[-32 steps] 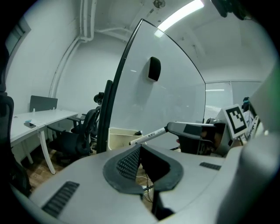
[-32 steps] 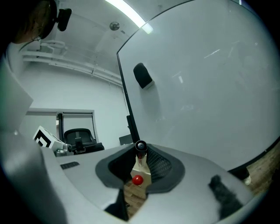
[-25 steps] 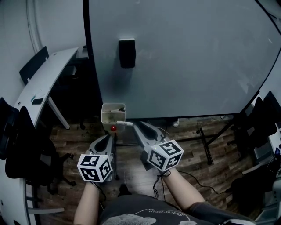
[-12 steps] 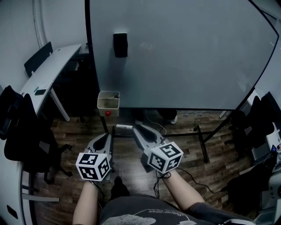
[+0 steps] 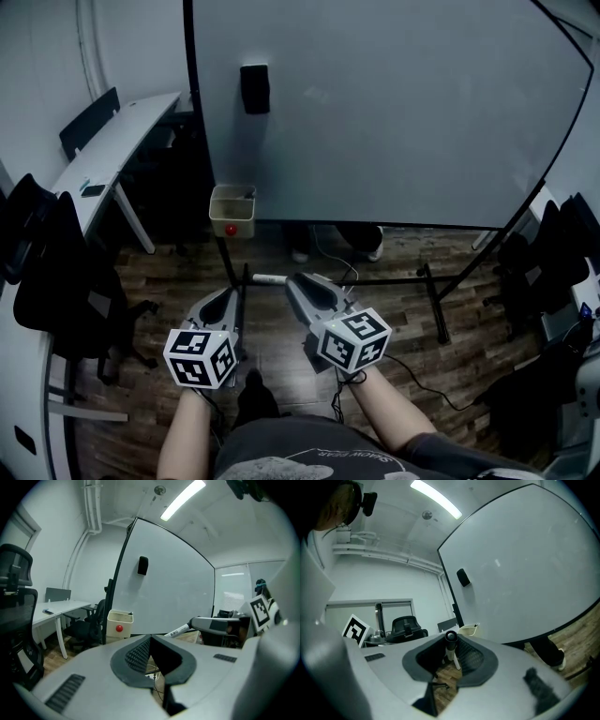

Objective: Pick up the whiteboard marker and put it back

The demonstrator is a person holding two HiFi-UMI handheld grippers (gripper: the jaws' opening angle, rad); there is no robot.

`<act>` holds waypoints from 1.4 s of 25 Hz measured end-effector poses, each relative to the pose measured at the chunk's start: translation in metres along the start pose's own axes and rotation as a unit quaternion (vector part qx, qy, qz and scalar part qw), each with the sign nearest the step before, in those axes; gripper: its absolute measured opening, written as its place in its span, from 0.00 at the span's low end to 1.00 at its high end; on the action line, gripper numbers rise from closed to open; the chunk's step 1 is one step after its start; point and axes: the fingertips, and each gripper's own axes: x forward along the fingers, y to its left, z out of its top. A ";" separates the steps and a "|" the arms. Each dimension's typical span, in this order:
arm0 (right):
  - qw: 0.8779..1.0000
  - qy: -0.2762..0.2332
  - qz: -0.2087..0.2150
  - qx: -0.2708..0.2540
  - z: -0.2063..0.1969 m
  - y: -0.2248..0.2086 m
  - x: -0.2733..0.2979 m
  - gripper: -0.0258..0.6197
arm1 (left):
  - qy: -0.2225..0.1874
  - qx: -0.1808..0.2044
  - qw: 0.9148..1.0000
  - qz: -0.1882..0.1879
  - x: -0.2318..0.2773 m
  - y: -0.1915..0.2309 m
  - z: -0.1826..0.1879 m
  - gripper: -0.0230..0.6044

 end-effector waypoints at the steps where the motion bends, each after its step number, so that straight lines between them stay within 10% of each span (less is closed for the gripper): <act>1: 1.000 0.001 -0.001 0.001 -0.001 0.000 -0.001 0.17 | 0.002 0.000 1.000 0.001 0.000 0.000 -0.001 0.06; 35: 1.000 0.000 -0.002 0.006 0.014 -0.014 0.047 0.17 | -0.008 -0.005 1.000 0.008 0.024 0.041 0.023 0.06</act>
